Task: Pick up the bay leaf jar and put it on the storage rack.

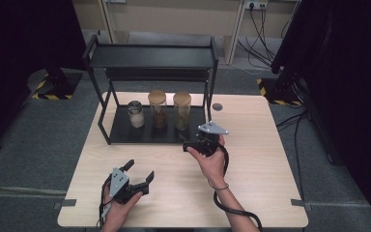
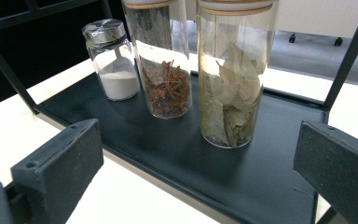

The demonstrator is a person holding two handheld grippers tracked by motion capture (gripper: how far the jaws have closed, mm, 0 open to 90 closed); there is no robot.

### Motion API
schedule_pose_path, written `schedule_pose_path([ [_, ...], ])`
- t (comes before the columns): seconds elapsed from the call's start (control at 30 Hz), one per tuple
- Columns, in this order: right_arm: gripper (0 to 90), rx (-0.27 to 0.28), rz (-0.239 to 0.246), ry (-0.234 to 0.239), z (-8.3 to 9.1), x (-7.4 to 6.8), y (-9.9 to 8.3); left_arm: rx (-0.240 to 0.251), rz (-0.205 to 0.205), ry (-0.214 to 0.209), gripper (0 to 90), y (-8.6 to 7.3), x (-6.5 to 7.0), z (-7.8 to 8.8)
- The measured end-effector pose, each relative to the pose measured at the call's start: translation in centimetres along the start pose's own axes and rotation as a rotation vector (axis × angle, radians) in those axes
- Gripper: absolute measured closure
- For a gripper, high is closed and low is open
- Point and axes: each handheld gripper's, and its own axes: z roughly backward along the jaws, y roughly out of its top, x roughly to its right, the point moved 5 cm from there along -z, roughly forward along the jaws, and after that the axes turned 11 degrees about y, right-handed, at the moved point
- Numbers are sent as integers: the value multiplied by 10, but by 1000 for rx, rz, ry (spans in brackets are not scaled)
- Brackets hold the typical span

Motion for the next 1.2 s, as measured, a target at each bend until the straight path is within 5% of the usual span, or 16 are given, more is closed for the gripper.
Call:
schedule_pose_path([
  [1.2,16,3,-15,-1,33,3,-29,1,2,2,106,0,0,0],
])
